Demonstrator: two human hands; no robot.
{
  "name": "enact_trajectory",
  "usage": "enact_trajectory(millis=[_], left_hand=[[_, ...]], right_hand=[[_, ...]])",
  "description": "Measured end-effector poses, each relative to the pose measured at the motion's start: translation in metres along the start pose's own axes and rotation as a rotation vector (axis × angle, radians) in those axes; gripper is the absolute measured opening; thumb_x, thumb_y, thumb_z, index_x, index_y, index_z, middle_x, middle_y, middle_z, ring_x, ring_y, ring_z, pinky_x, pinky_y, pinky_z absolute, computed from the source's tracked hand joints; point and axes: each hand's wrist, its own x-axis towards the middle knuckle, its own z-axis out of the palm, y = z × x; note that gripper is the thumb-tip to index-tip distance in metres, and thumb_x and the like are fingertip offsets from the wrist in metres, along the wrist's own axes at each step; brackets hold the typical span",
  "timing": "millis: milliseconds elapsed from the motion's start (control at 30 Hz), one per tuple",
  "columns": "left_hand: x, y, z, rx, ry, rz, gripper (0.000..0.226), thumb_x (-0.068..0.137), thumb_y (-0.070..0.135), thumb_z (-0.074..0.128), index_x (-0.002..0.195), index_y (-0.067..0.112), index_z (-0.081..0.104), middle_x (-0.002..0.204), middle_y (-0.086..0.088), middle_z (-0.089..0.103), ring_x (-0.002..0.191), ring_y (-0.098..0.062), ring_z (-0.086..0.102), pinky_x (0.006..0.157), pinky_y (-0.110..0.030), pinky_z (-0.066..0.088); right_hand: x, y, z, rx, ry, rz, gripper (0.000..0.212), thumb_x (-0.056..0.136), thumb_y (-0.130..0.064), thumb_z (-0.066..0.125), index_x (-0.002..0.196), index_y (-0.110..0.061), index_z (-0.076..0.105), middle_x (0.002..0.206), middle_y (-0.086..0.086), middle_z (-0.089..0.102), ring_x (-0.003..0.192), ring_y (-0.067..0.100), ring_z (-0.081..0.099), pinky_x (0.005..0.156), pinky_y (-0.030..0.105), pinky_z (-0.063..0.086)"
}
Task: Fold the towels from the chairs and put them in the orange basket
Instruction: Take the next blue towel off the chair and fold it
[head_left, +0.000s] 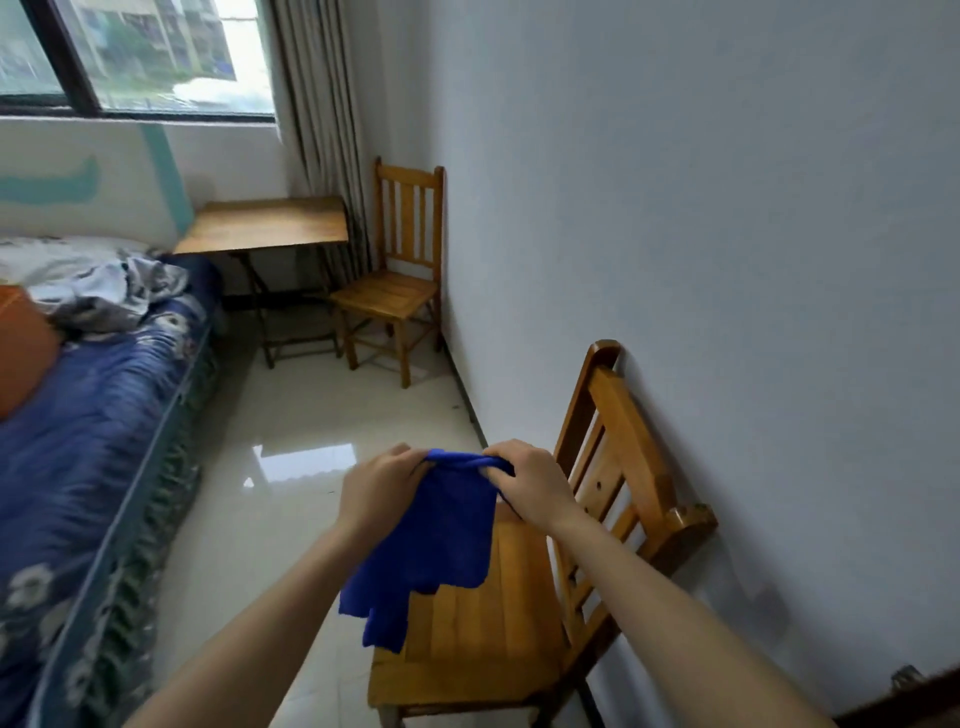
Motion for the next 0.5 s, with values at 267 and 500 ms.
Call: enact_trajectory(millis=[267,500], left_hand=[[0.02,0.017,-0.053,-0.142,0.011,0.022,0.025,0.097,0.013,0.043,0.106,0.01,0.067,0.1,-0.008,0.068,0.092,-0.023,0.06,0.082,-0.035,0.046],[0.031,0.008,-0.077,-0.18,0.09,0.139,0.023,0.094,0.008,0.048,0.107,0.008,0.067,0.095,-0.009,0.068,0.087,-0.022,0.06,0.077,-0.035,0.046]], right_hand=[[0.002,-0.023,-0.003,0.503,-0.118,0.086,0.027,0.089,-0.019,0.061,0.115,-0.022,0.055,0.095,-0.005,0.063,0.089,0.009,0.061,0.072,0.015,0.051],[0.002,-0.022,0.008,0.475,-0.144,0.155,0.077,0.074,-0.057,0.065,0.138,-0.024,0.036,0.12,-0.01,0.047,0.113,0.01,0.047,0.076,0.01,0.043]])
